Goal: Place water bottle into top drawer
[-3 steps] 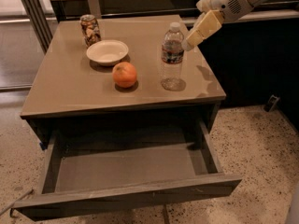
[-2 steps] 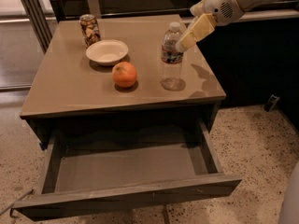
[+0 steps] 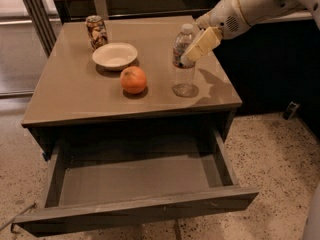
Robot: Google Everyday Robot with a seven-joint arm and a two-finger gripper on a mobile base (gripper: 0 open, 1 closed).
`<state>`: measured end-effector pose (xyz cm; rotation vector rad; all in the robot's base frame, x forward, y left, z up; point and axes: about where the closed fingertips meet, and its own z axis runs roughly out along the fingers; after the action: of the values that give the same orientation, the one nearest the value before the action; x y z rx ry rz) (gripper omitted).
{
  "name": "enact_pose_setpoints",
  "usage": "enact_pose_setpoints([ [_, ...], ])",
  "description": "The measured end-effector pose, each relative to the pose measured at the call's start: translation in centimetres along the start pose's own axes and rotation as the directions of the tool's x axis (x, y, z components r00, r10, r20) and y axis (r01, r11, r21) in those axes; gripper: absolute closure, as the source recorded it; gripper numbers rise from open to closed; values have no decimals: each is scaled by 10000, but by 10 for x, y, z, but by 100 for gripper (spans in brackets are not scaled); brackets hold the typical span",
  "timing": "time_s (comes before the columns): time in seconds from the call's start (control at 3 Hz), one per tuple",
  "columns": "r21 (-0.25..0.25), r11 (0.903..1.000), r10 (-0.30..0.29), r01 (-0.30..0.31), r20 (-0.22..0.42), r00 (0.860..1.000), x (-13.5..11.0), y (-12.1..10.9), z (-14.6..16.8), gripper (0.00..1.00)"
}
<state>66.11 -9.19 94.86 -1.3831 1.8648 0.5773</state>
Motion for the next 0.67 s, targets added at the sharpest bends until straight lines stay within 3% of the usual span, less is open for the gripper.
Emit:
enact_pose_setpoints([
  [0.33,-148,9999,-39,40,62,10000,3,5,16,0],
  [0.67,-227,9995,-223,226,168,9996,1,11,27,26],
])
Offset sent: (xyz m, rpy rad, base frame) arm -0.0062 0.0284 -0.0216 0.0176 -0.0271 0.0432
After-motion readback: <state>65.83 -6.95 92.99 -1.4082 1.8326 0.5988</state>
